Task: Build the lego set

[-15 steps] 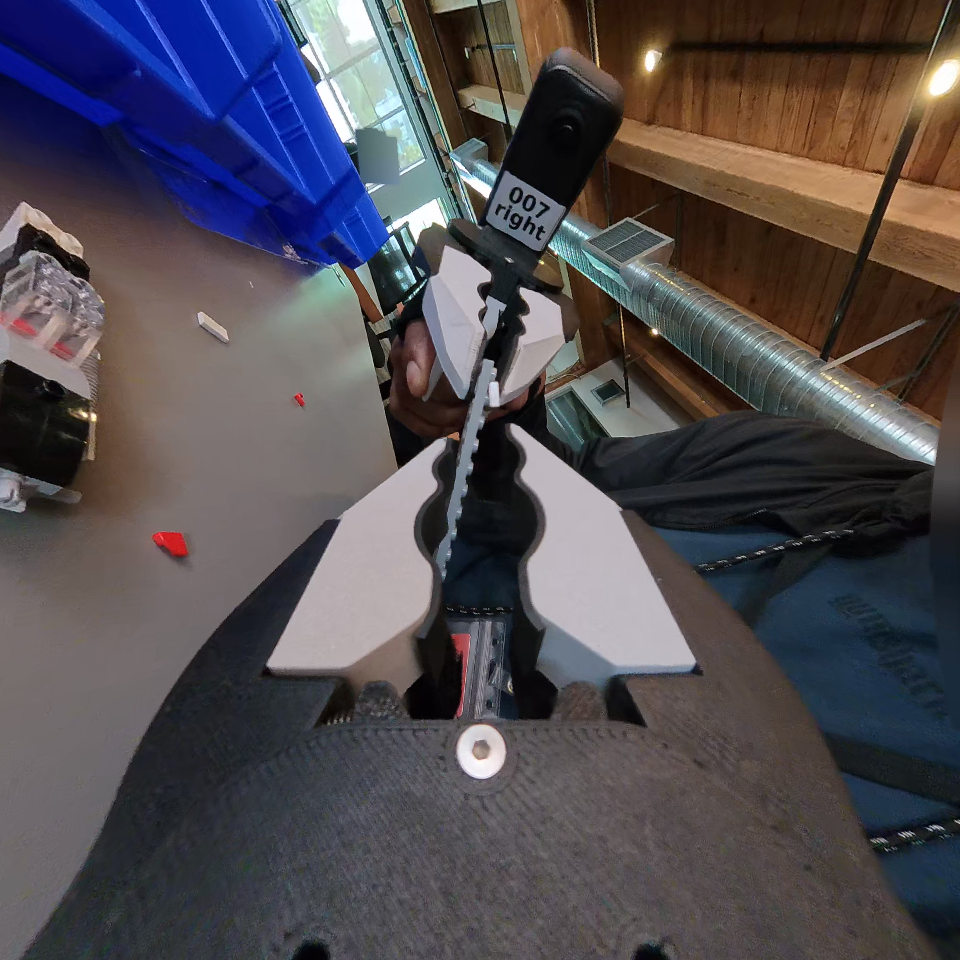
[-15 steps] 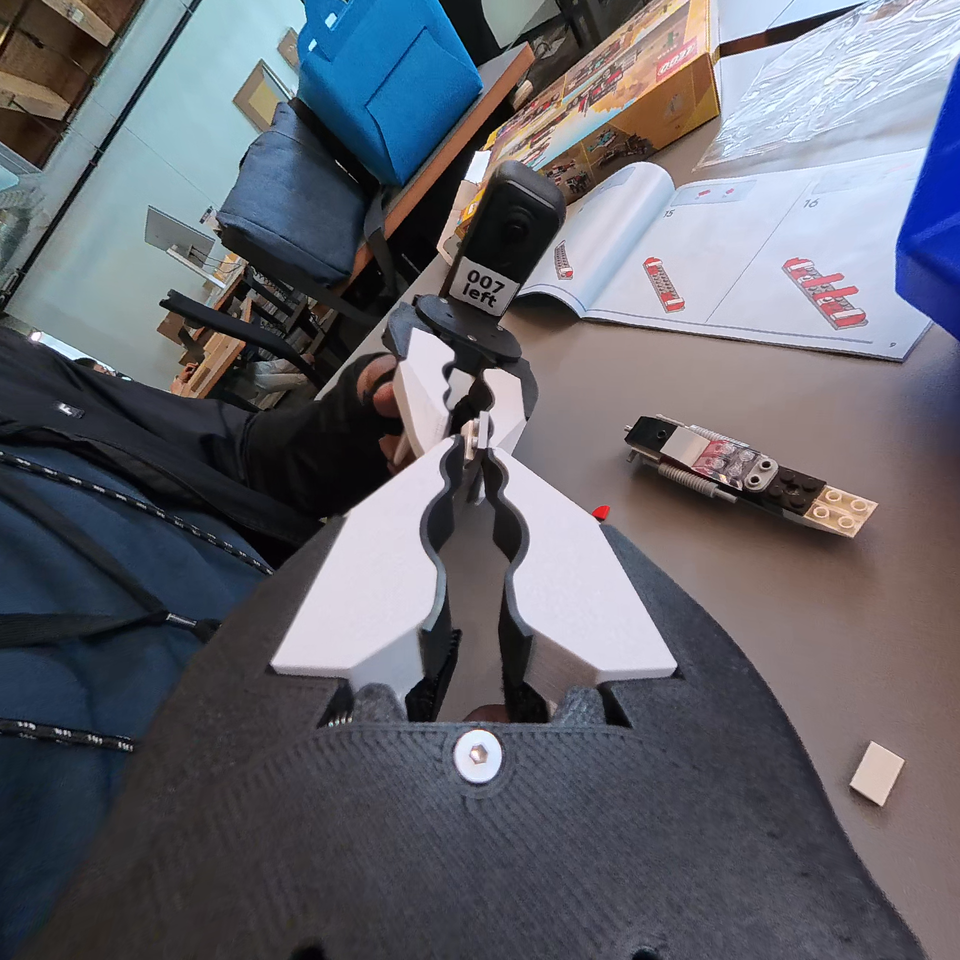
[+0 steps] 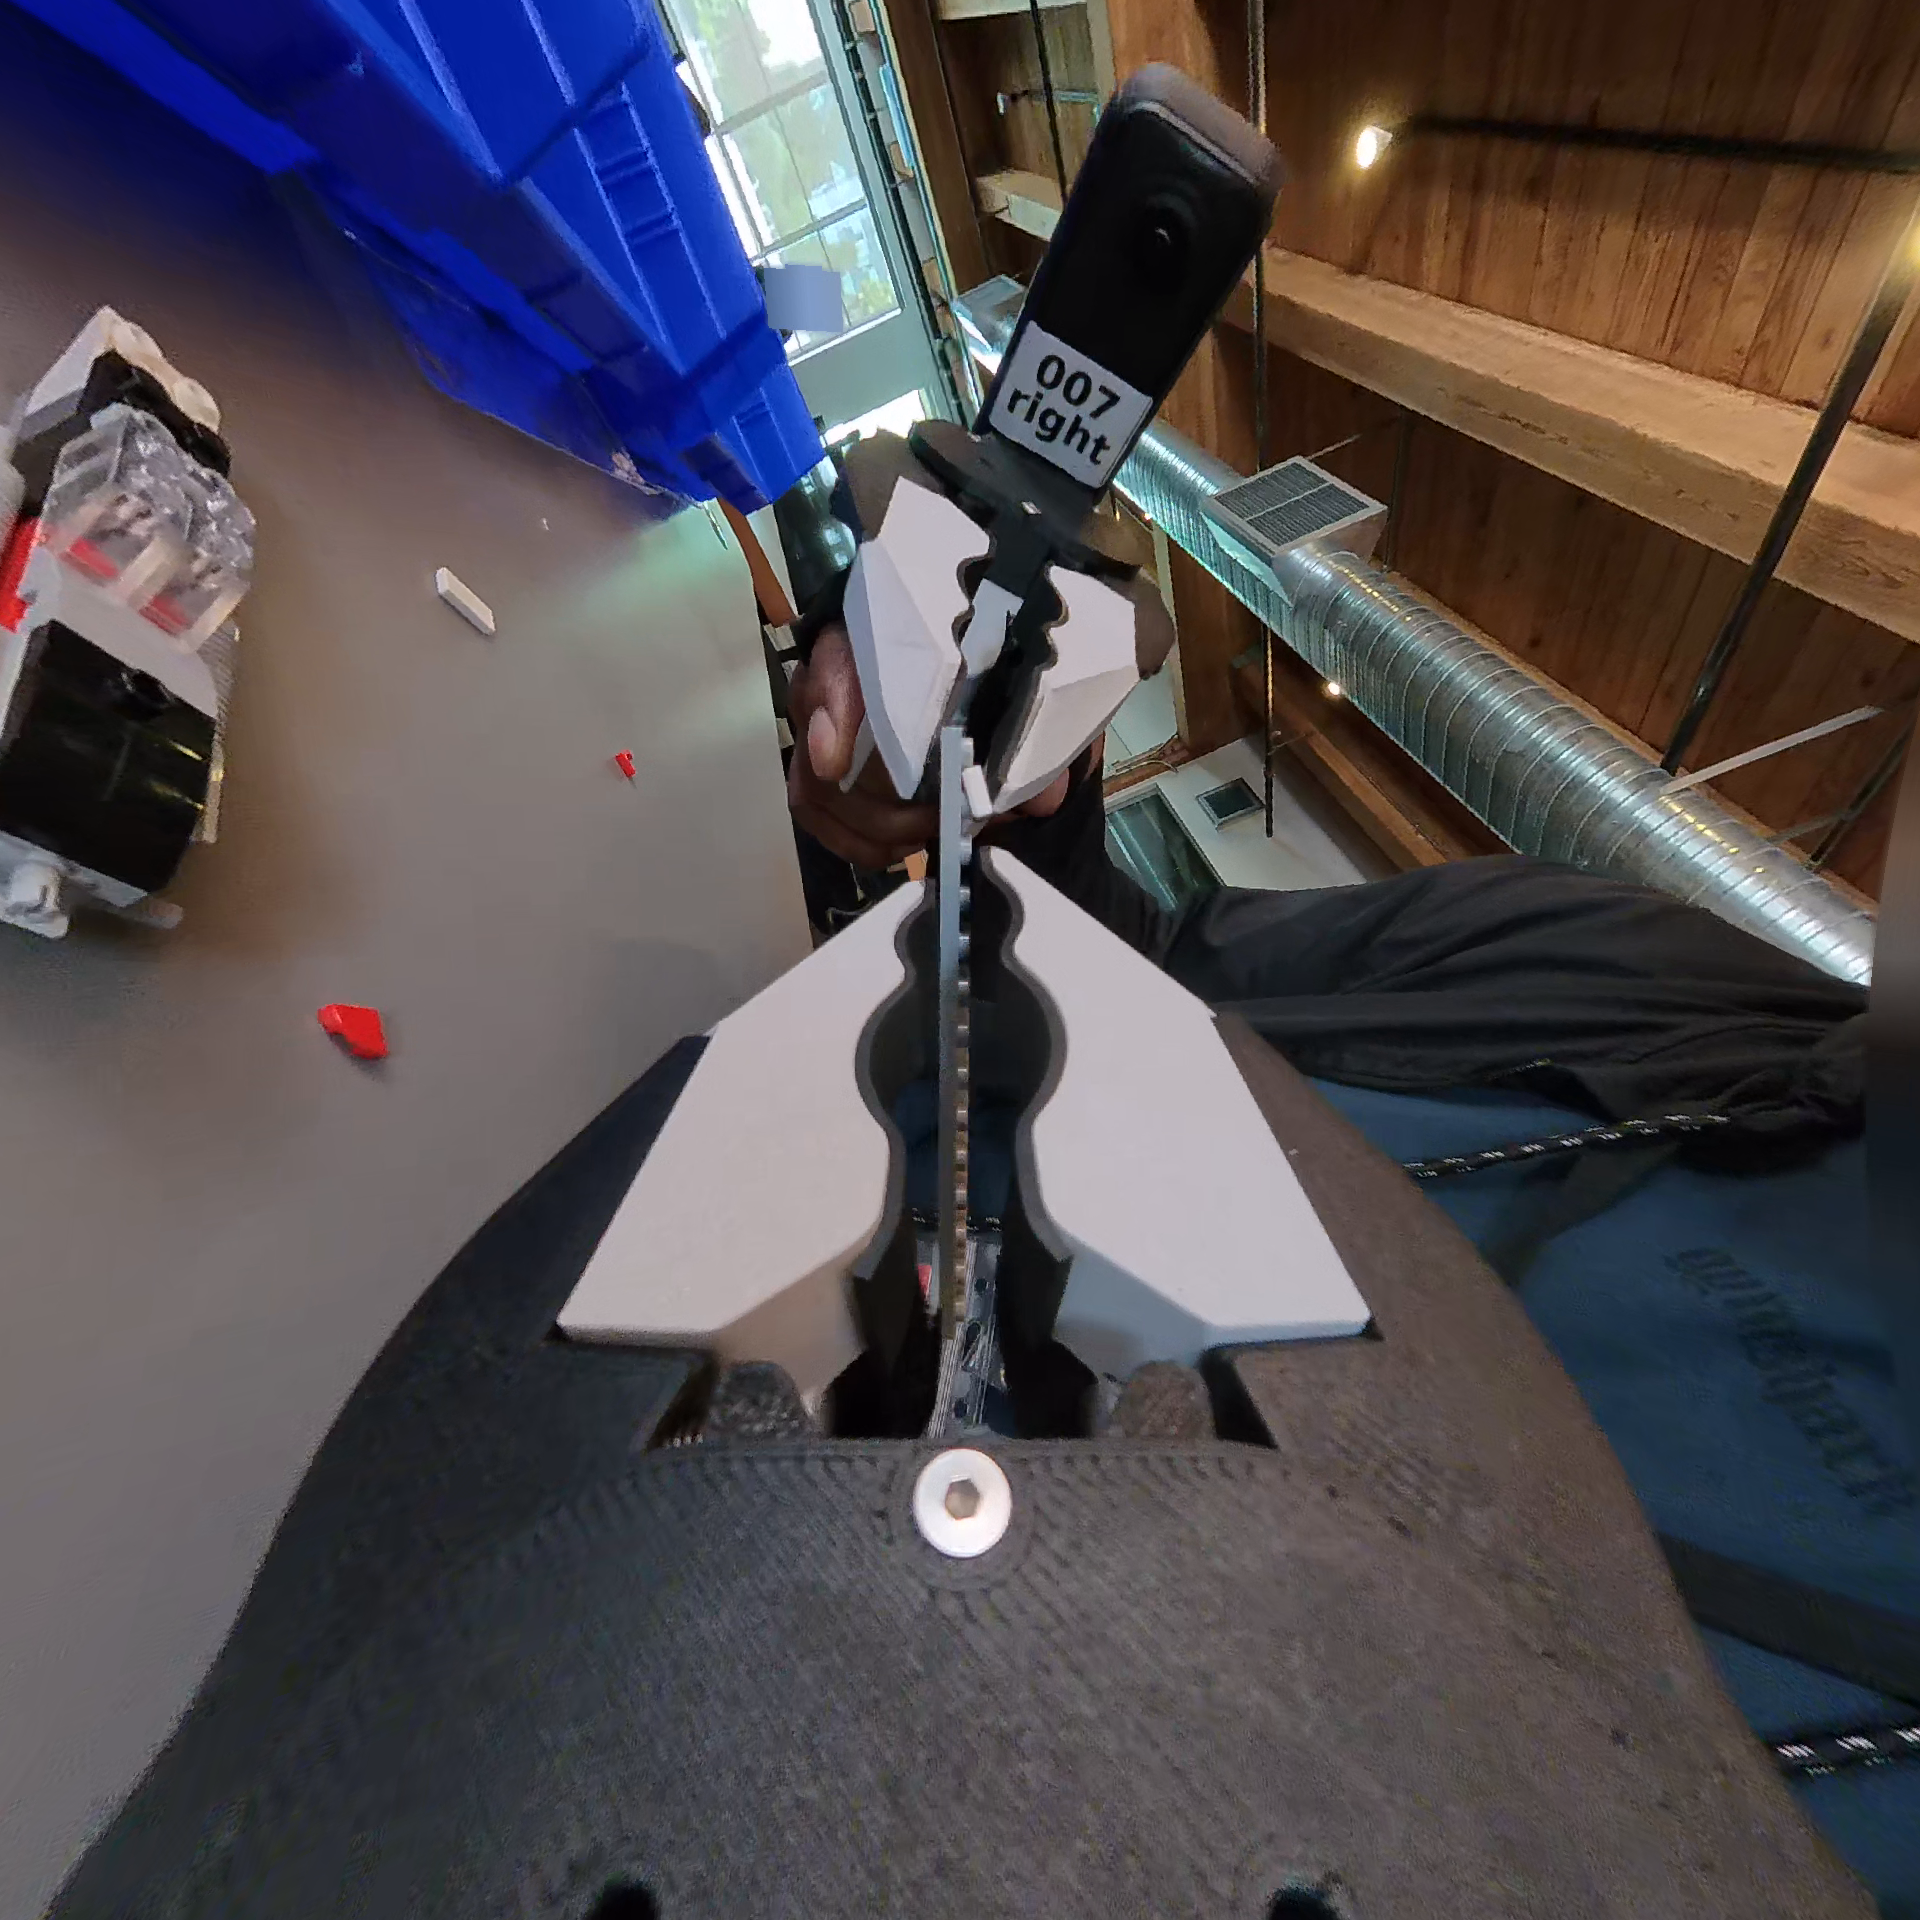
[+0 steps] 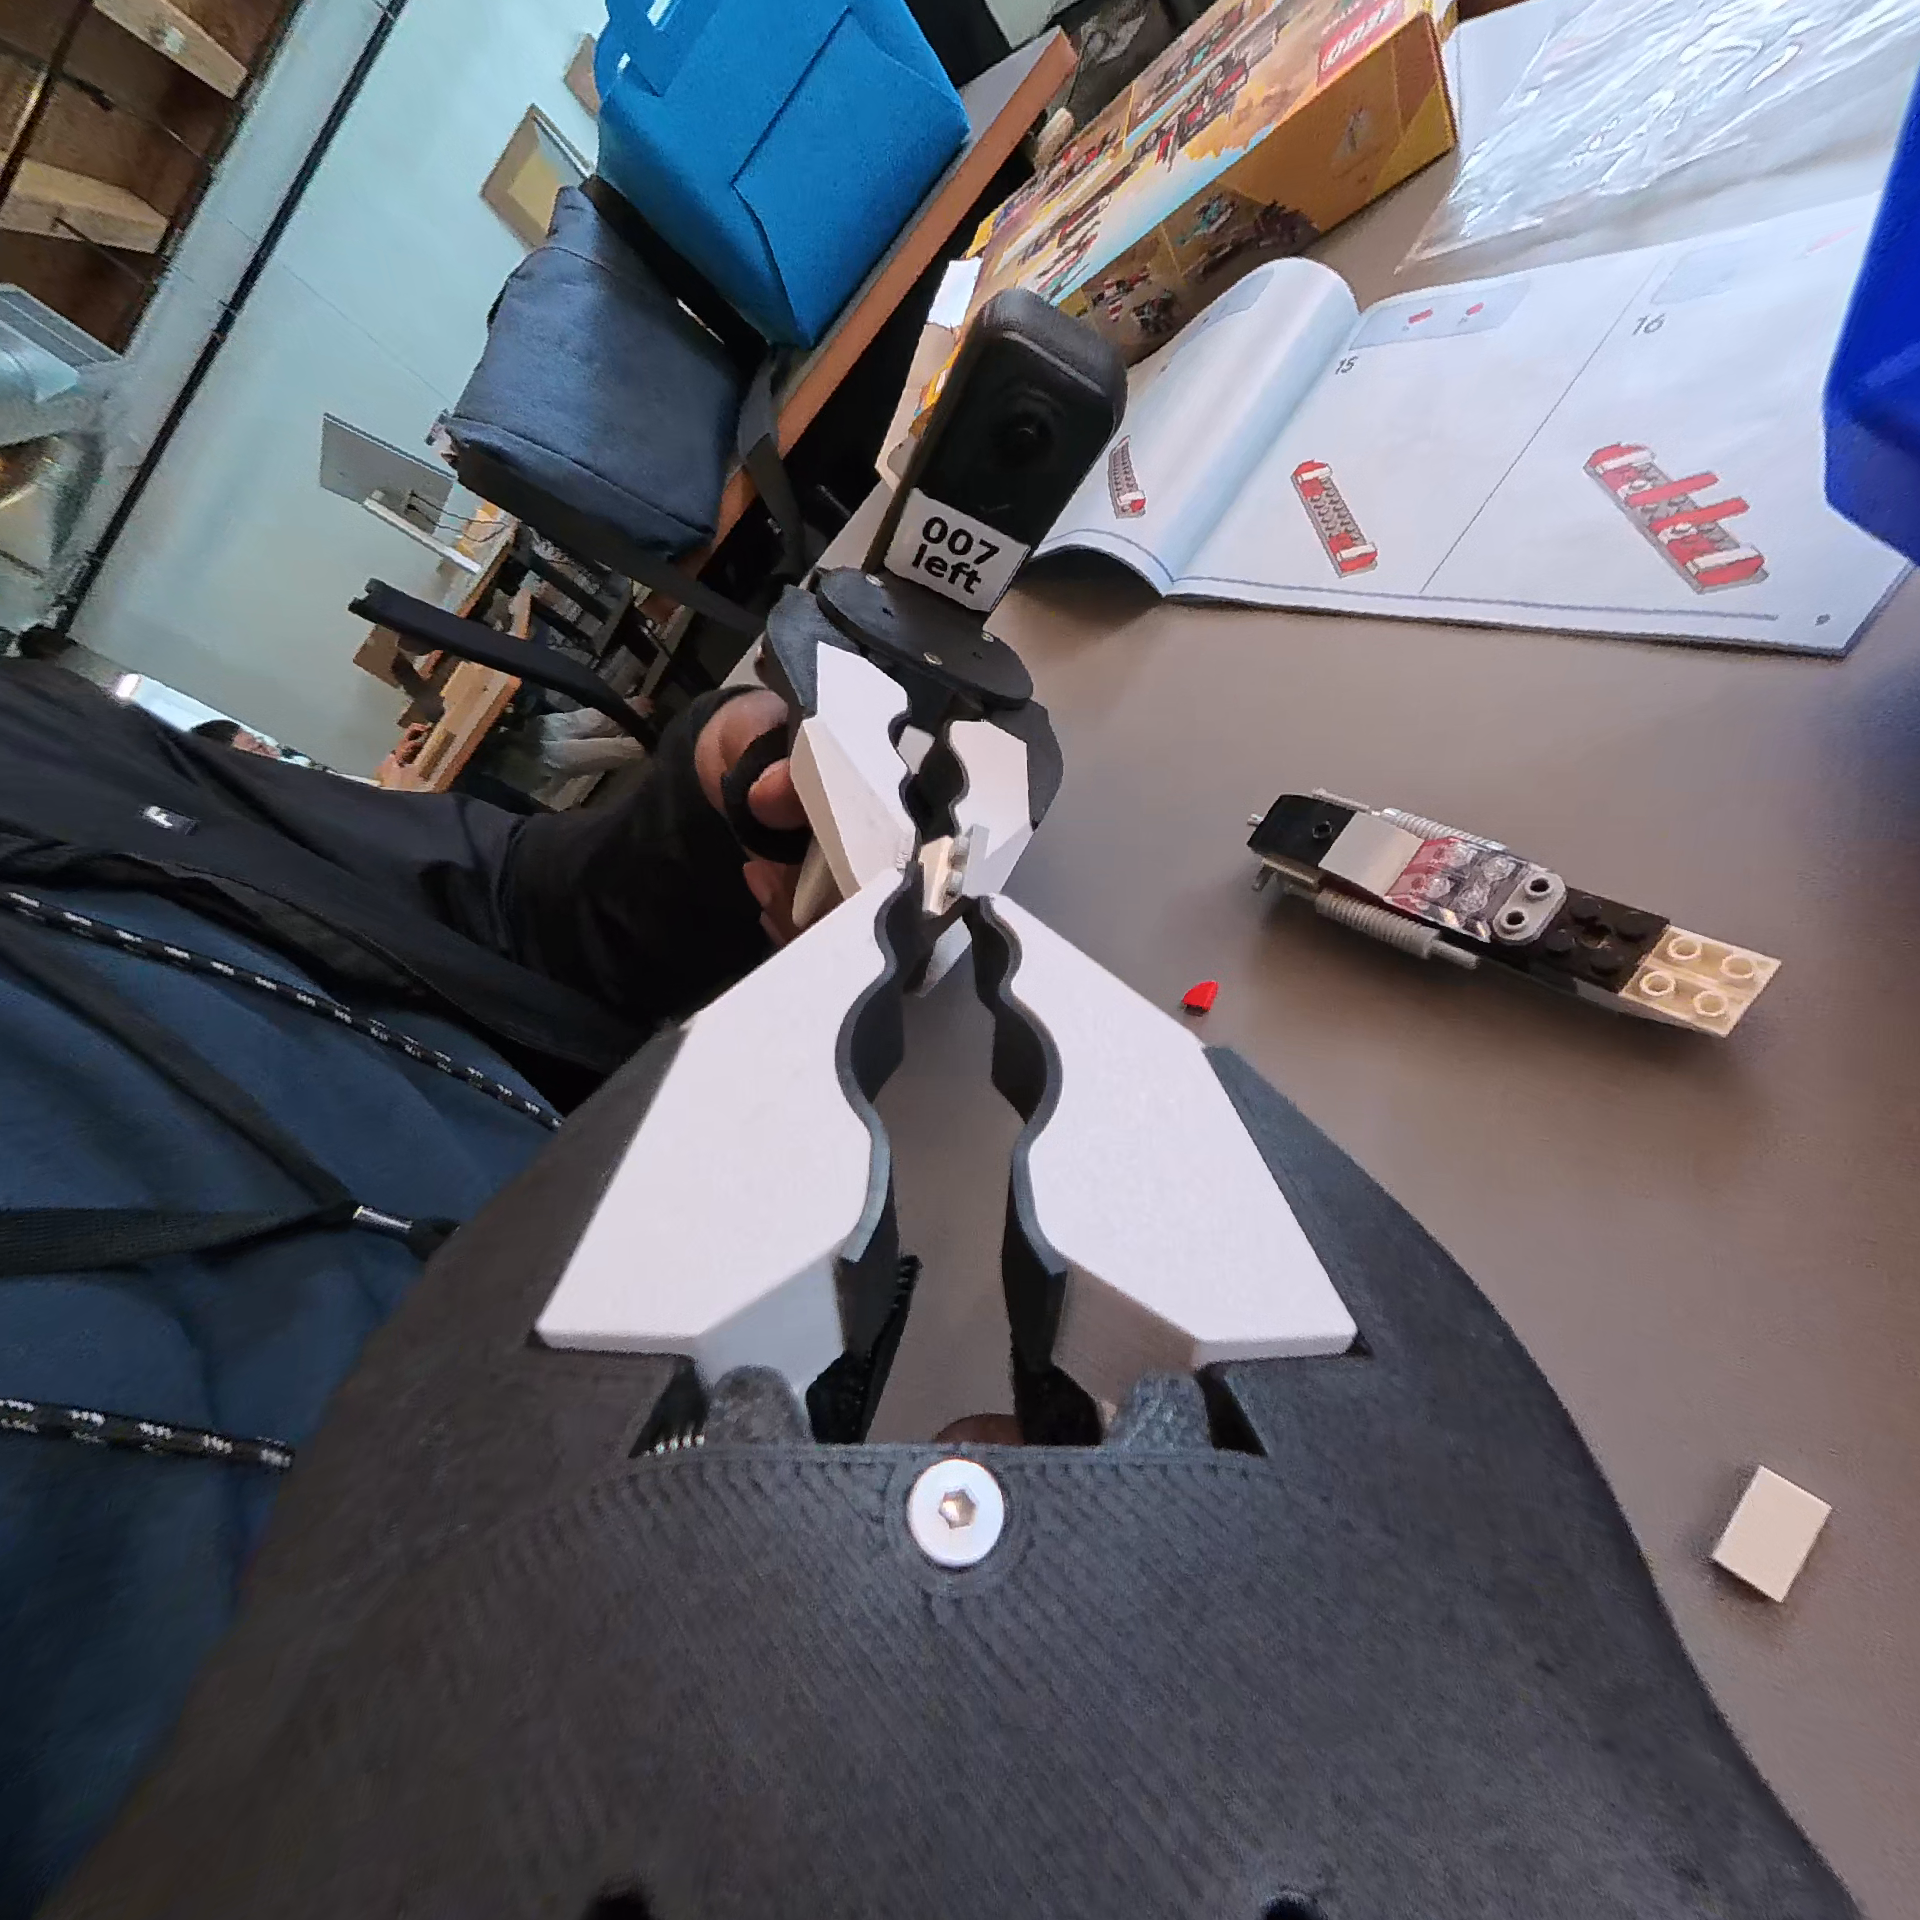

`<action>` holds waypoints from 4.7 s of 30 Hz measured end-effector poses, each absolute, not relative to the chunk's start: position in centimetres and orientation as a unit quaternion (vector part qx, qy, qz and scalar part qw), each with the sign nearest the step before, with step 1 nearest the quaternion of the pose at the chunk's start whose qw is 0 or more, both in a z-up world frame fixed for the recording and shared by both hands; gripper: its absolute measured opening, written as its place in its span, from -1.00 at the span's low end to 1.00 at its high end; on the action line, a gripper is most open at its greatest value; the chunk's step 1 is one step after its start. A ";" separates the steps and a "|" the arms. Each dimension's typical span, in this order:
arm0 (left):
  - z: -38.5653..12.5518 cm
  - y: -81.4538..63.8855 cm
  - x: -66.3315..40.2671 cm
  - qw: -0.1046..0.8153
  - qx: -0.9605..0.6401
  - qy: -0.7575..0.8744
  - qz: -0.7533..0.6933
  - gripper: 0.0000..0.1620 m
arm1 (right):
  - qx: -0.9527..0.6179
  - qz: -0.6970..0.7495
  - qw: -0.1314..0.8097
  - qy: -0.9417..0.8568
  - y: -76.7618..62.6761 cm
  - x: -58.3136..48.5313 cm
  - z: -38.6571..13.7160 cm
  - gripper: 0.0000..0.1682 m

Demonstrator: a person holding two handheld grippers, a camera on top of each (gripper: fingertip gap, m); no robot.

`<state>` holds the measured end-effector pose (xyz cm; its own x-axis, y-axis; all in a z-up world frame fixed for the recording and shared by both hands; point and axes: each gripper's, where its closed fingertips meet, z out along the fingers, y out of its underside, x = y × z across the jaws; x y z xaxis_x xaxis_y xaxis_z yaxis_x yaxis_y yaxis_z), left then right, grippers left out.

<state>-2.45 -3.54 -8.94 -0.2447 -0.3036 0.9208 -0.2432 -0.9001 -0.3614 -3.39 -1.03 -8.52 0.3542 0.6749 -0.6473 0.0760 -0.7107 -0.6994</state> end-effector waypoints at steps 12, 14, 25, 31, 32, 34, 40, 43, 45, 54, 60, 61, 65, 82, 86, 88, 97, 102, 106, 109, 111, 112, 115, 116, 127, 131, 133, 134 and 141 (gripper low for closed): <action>-9.5 -3.8 -2.3 0.003 -0.622 0.220 -0.751 -0.92 | -0.766 0.545 0.259 -0.224 -1.2 -3.2 -9.3 -0.89; -9.6 -3.7 -2.4 0.004 -0.622 0.219 -0.751 -0.92 | -0.764 0.548 0.259 -0.221 -1.1 -3.1 -9.3 -0.89; -9.7 -3.5 -2.5 0.005 -0.623 0.215 -0.752 -0.92 | -0.764 0.560 0.255 -0.195 -1.0 -3.3 -9.5 -0.78; -9.8 -3.7 -2.4 0.003 -0.625 0.219 -0.749 -0.92 | -0.767 0.558 0.243 -0.201 -1.1 -3.3 -10.0 -0.79; -9.8 -3.7 -2.4 0.003 -0.625 0.220 -0.749 -0.93 | -0.768 0.557 0.241 -0.205 -1.2 -3.4 -10.0 -0.79; -9.9 -3.7 -2.4 0.002 -0.626 0.221 -0.748 -0.93 | -0.769 0.554 0.238 -0.211 -1.2 -3.4 -10.0 -0.80; -10.0 -4.1 -2.4 -0.003 -0.627 0.230 -0.744 -0.92 | -0.769 0.553 0.224 -0.228 -1.5 -3.6 -10.1 -0.84; -10.0 -4.1 -2.3 0.000 -0.627 0.234 -0.743 -0.92 | -0.767 0.558 0.218 -0.229 -1.6 -3.6 -10.1 -0.87; -10.0 -4.1 -2.4 0.003 -0.628 0.236 -0.742 -0.92 | -0.765 0.562 0.216 -0.227 -1.6 -3.6 -10.0 -0.87; -10.2 -4.2 -2.4 0.014 -0.632 0.252 -0.733 -0.93 | -0.761 0.574 0.212 -0.214 -1.7 -3.7 -10.0 -0.90; -10.4 -4.1 -2.4 0.021 -0.636 0.258 -0.727 -0.93 | -0.763 0.575 0.213 -0.206 -1.7 -3.7 -9.9 -0.92; -10.4 -4.1 -2.4 0.023 -0.638 0.259 -0.725 -0.93 | -0.764 0.574 0.213 -0.205 -1.7 -3.7 -10.0 -0.92; -10.8 -4.0 -2.4 0.028 -0.645 0.265 -0.717 -0.93 | -0.769 0.569 0.214 -0.199 -1.6 -3.7 -10.2 -0.93; -10.0 -3.9 -2.4 0.035 -0.630 0.262 -0.730 -0.93 | -0.760 0.562 0.247 -0.211 -1.6 -3.5 -9.4 -0.74; -10.0 -3.8 -2.5 0.036 -0.631 0.262 -0.729 -0.93 | -0.765 0.561 0.253 -0.191 -1.2 -3.1 -9.5 -0.72; -10.0 -4.1 -2.4 0.036 -0.631 0.268 -0.727 -0.93 | -0.766 0.561 0.251 -0.189 -1.2 -3.3 -9.8 -0.79; -10.5 -4.2 -2.1 0.035 -0.636 0.270 -0.722 -0.92 | -0.770 0.541 0.267 -0.207 -1.5 -3.3 -10.0 -0.91; -11.2 -3.4 -2.1 0.040 -0.657 0.249 -0.711 -0.91 | -0.783 0.509 0.320 -0.158 -1.4 1.0 -9.1 -0.51; -11.6 -3.3 -2.0 0.039 -0.668 0.243 -0.702 -0.92 | -0.831 0.407 0.359 -0.123 -2.2 8.2 -10.8 -0.64; -11.9 -3.7 -1.8 0.035 -0.674 0.249 -0.695 -0.92 | -0.861 0.341 0.361 -0.111 -3.6 11.7 -12.6 -0.68; -11.9 -3.9 -1.7 0.032 -0.672 0.251 -0.695 -0.92 | -0.867 0.329 0.356 -0.113 -4.5 12.0 -13.6 -0.70; -12.0 -4.1 -1.6 0.030 -0.673 0.254 -0.694 -0.92 | -0.873 0.319 0.348 -0.121 -4.9 11.8 -14.3 -0.70; -12.0 -4.2 -1.6 0.032 -0.673 0.258 -0.693 -0.92 | -0.888 0.278 0.330 -0.157 -5.6 11.2 -16.1 -0.70; -12.0 -4.1 -1.6 0.032 -0.672 0.257 -0.694 -0.92 | -0.892 0.264 0.325 -0.167 -5.7 11.0 -16.6 -0.69; -11.9 -4.1 -1.6 0.034 -0.670 0.260 -0.694 -0.92 | -0.903 0.138 0.338 -0.228 -5.4 11.2 -18.4 -0.75; -11.9 -4.2 -1.6 0.033 -0.669 0.260 -0.695 -0.91 | -0.897 0.129 0.351 -0.236 -5.4 11.1 -18.5 -0.79; -11.9 -4.2 -1.6 0.034 -0.669 0.260 -0.696 -0.91 | -0.892 0.116 0.363 -0.245 -5.4 11.2 -18.5 -0.81; -11.9 -4.2 -1.6 0.034 -0.669 0.260 -0.696 -0.91 | -0.890 0.110 0.365 -0.249 -5.4 11.2 -18.5 -0.81; -11.9 -4.4 -1.6 0.034 -0.668 0.265 -0.695 -0.92 | -0.888 0.097 0.369 -0.258 -5.3 11.1 -18.5 -0.81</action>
<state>-1.56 -4.36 -11.86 -0.1054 -0.4008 0.9101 -0.3068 -0.8574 -0.4131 11.10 -5.34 -18.55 0.8483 0.5292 0.0177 0.3857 -0.5947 -0.7054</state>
